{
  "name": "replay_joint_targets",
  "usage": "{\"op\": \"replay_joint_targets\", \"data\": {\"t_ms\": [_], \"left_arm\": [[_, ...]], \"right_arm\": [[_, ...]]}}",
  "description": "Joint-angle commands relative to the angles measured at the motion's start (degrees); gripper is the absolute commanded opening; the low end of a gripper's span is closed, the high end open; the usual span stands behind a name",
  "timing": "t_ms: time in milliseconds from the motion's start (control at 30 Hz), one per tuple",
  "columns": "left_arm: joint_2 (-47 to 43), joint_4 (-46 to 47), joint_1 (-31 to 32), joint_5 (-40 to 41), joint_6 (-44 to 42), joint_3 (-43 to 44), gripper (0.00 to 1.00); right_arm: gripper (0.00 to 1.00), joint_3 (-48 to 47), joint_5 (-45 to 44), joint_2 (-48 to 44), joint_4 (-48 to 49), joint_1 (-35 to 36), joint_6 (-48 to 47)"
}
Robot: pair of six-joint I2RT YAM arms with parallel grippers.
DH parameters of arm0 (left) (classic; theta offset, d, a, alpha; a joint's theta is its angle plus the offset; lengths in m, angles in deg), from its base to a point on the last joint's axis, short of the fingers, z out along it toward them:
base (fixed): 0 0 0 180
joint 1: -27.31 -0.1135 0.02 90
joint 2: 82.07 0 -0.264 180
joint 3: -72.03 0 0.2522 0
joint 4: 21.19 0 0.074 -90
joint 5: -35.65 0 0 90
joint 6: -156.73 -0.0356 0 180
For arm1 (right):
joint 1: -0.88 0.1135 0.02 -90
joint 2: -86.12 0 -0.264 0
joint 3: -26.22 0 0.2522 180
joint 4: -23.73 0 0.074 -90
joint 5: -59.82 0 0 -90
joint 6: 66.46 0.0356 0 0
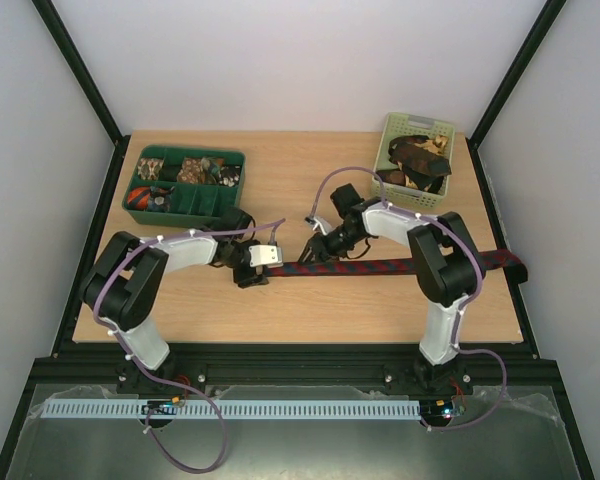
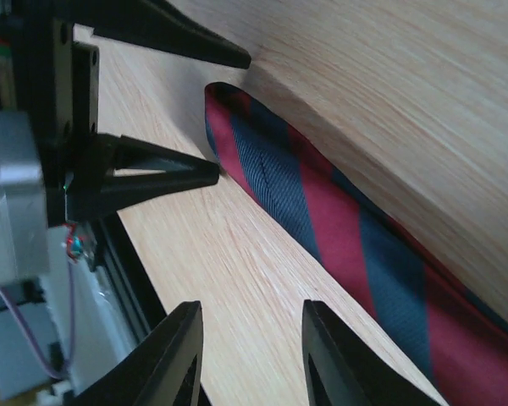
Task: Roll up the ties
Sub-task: Pick up the tie from the center of the board.
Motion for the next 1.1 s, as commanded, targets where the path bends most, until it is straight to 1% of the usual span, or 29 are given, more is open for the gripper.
{"op": "replay_joint_targets", "data": {"t_ms": [0,133,267,333,467,567,733,833,1067], "left_arm": [[1.92,0.0,0.44,-0.13,-0.55,0.79,0.66],[2.0,-0.22,0.42,0.06,-0.46,0.52,0.62],[1.74,-0.29,0.44,0.5,-0.88,-0.26,0.61],[1.91,-0.2,0.44,0.67,-1.03,-0.55,0.58],[1.71,-0.46,0.44,0.24,-0.61,0.12,0.47],[0.46,-1.73,0.97,-1.39,0.48,2.11,0.42],[-1.75,-2.27,3.34,-3.82,2.09,4.45,0.37],[-2.21,-1.86,4.58,-5.15,3.79,6.08,0.36],[-0.23,1.22,6.79,-8.34,10.6,10.66,0.33]], "right_arm": [[0.3,-0.95,4.47,4.2,3.34,1.33,10.33],[0.22,-3.49,4.37,8.36,3.29,1.82,11.47],[0.17,-4.08,3.24,10.83,3.54,1.84,11.67],[0.15,-3.73,1.89,11.89,3.33,1.93,11.54],[0.14,-2.95,-1.25,13.17,1.78,1.93,9.69],[0.13,-1.37,-1.92,13.23,1.95,1.92,9.53],[0.12,-0.72,-2.62,13.6,1.93,1.92,9.28],[0.12,-1.01,-3.16,14.02,1.65,1.93,9.18],[0.12,-1.05,-3.69,13.95,1.66,1.93,9.17]]}}
